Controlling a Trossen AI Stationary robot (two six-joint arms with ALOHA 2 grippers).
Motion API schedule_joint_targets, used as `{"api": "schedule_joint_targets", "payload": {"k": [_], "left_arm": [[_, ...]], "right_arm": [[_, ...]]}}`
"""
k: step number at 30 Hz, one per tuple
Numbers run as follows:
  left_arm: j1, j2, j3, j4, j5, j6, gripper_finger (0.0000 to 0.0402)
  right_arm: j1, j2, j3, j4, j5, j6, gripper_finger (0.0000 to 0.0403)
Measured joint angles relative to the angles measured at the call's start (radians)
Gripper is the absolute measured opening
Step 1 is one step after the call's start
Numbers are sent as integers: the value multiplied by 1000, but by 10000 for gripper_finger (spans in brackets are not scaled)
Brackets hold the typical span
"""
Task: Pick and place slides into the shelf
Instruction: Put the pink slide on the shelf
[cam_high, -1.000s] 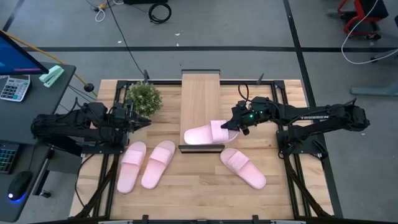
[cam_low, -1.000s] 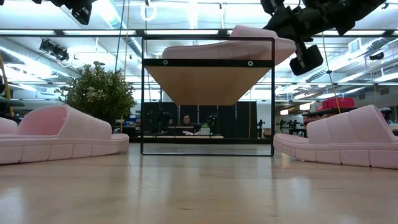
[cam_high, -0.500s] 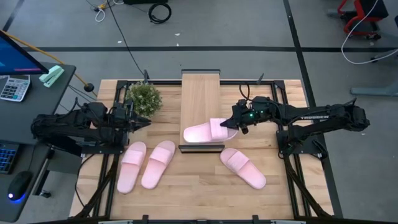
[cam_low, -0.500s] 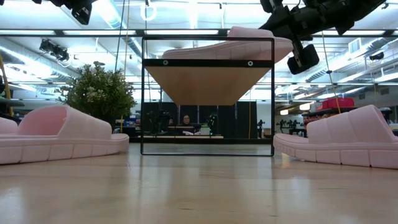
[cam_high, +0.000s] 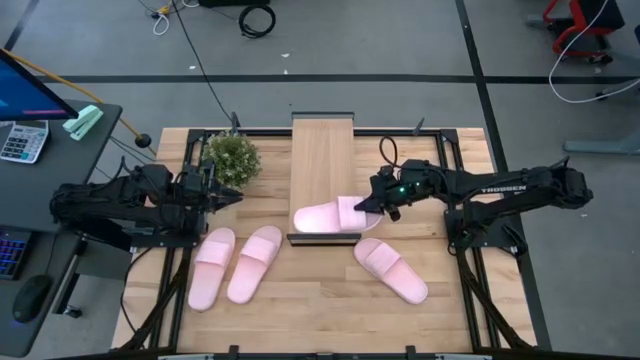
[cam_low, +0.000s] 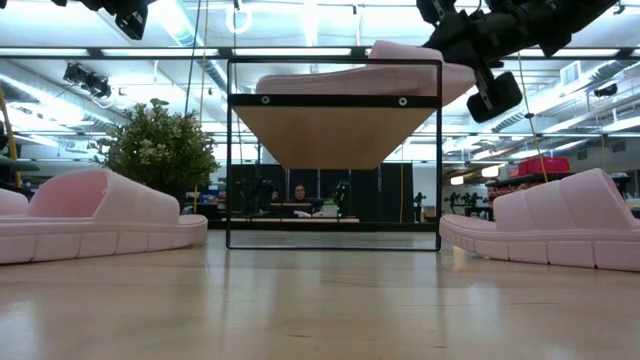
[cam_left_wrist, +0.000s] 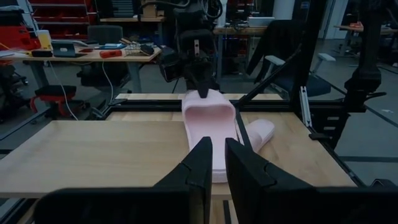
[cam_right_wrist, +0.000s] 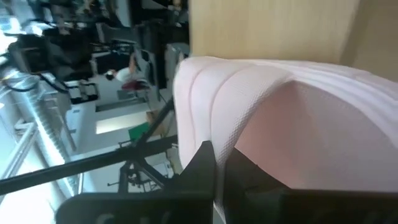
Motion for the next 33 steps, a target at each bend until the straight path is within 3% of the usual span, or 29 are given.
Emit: {"api": "schedule_joint_targets", "payload": {"k": [7,33], "left_arm": [[0,0,0,-3,0,-2,48],[0,0,0,-7,0,-3,48]], "right_arm": [[21,42,0,6,-9,1,10],[-9,-23,0,-82,6,27,169]]}}
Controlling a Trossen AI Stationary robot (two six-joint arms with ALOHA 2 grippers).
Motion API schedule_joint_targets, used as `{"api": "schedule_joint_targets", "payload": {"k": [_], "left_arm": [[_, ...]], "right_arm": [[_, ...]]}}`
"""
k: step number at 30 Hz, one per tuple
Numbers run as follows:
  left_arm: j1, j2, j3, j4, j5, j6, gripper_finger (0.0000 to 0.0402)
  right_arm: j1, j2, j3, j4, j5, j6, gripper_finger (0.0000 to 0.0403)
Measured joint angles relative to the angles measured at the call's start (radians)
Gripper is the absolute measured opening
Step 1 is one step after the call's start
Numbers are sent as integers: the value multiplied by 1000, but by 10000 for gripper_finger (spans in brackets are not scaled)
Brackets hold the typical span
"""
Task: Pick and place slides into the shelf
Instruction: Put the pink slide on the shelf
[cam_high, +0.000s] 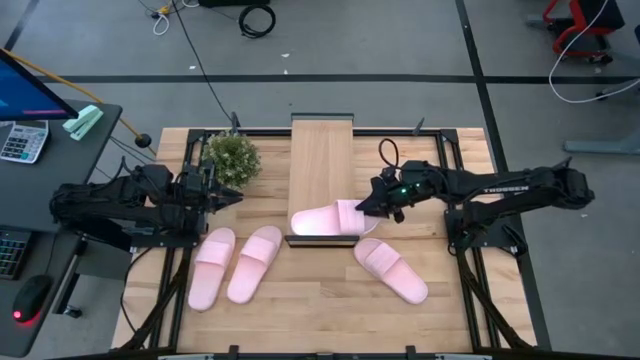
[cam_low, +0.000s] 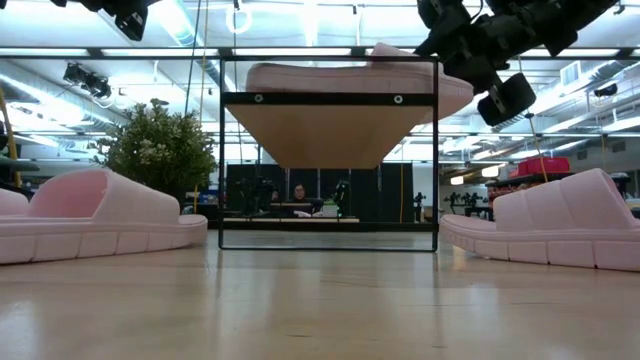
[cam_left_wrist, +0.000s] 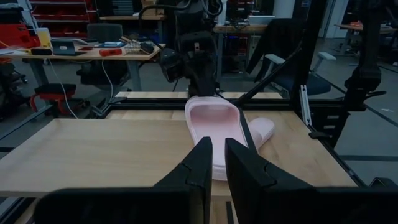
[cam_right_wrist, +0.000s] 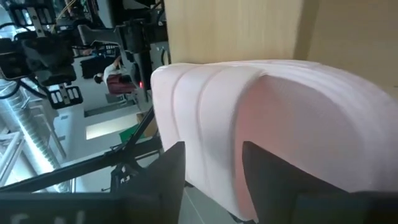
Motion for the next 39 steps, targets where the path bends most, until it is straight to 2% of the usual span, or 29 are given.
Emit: {"api": "schedule_joint_targets", "payload": {"k": [10,19,32,39], "left_arm": [[0,0,0,0,0,4,48],[0,0,0,0,0,5,48],[0,0,0,-1,-1,-19,48],[0,0,0,-9,-19,-26,48]], "right_arm": [[-8,-81,-1,-59,-7,-2,183],[-40,-224,-1,-168,5,-32,183],[-43,-485,-1,-520,-23,-107,179],[-43,-529,-1,-674,-33,-145,178]]}}
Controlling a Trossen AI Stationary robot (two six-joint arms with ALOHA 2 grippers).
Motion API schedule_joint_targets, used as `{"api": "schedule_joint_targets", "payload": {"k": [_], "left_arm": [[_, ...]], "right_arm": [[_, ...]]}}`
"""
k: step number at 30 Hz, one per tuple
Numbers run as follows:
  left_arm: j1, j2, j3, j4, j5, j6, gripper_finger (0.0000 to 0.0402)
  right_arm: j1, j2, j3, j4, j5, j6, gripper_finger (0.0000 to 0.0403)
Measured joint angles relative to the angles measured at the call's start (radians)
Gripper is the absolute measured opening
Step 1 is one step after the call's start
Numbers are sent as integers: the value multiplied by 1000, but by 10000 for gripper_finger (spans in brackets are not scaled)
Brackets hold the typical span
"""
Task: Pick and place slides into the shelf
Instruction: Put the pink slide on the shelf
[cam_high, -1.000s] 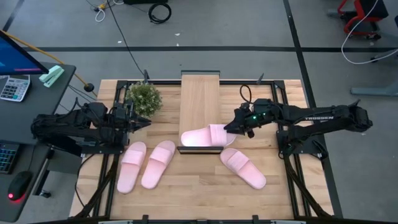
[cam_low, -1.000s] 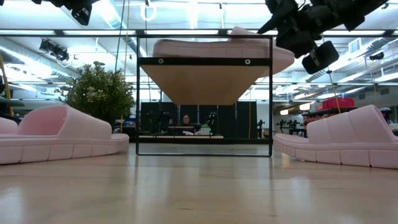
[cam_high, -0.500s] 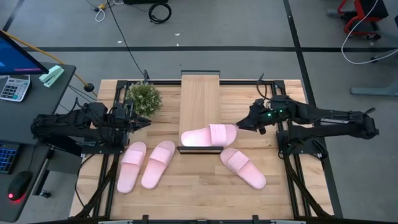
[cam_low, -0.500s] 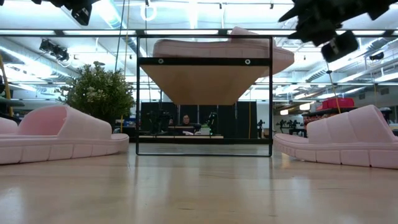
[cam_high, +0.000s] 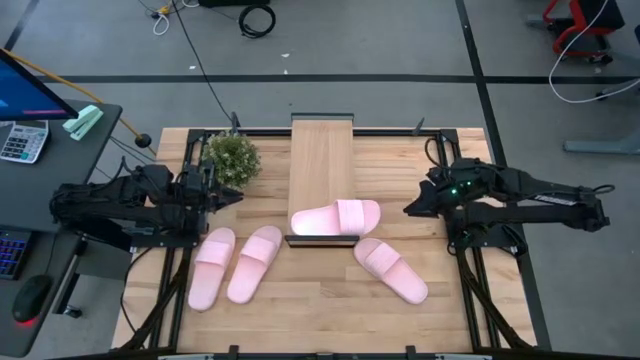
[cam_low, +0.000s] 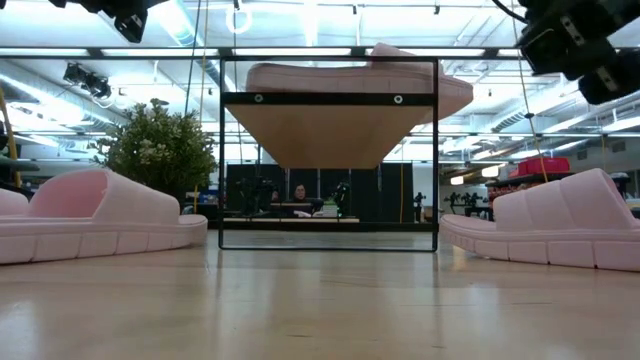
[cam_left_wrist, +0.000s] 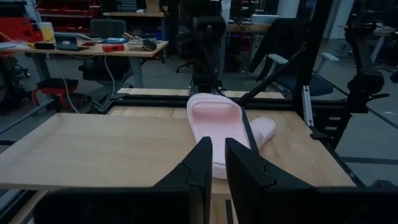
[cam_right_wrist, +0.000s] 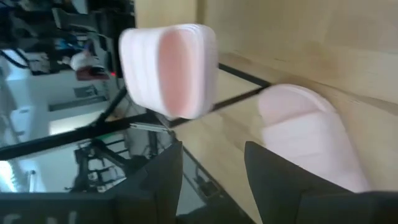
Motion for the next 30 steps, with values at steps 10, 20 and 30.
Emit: {"api": "schedule_joint_targets", "payload": {"k": [10,20,30], "left_arm": [[0,16,1,-254,-8,-210,48],[0,141,1,-260,178,-336,48],[-19,295,1,-288,383,-308,68]], "right_arm": [[0,29,0,-35,-3,-92,174],[0,49,0,-34,-4,-157,172],[0,50,0,-36,0,-185,171]]}}
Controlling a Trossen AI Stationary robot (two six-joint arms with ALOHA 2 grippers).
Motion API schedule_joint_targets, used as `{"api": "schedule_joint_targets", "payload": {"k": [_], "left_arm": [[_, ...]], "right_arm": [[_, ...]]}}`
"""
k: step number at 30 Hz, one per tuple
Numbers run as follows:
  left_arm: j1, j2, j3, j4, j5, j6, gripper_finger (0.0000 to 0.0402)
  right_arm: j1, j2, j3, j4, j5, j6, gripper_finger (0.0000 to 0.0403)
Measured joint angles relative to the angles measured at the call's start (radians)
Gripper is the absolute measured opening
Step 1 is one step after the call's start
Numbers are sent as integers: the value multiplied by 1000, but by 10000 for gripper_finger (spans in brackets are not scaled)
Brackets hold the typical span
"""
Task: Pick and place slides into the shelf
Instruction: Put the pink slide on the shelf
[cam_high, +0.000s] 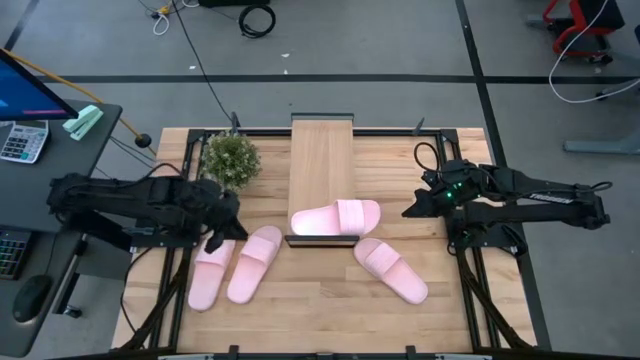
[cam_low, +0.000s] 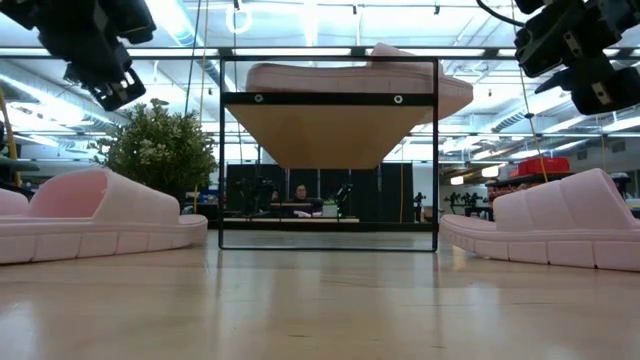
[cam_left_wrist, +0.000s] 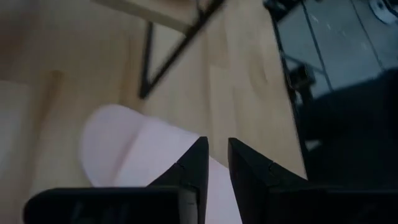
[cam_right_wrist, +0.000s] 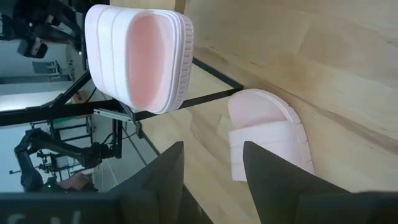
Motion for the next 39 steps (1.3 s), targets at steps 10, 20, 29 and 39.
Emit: {"api": "schedule_joint_targets", "payload": {"k": [10,20,29,39], "left_arm": [[-165,28,0,7,-69,-80,27],[-397,46,8,35,-345,-237,14],[-533,213,176,16,-543,-186,10],[-580,478,212,-129,-604,-234,25]], "right_arm": [[0,0,0,-1,39,-25,165],[0,0,0,-1,55,-89,164],[0,0,0,-10,24,-182,165],[0,-1,0,-16,3,-325,165]]}}
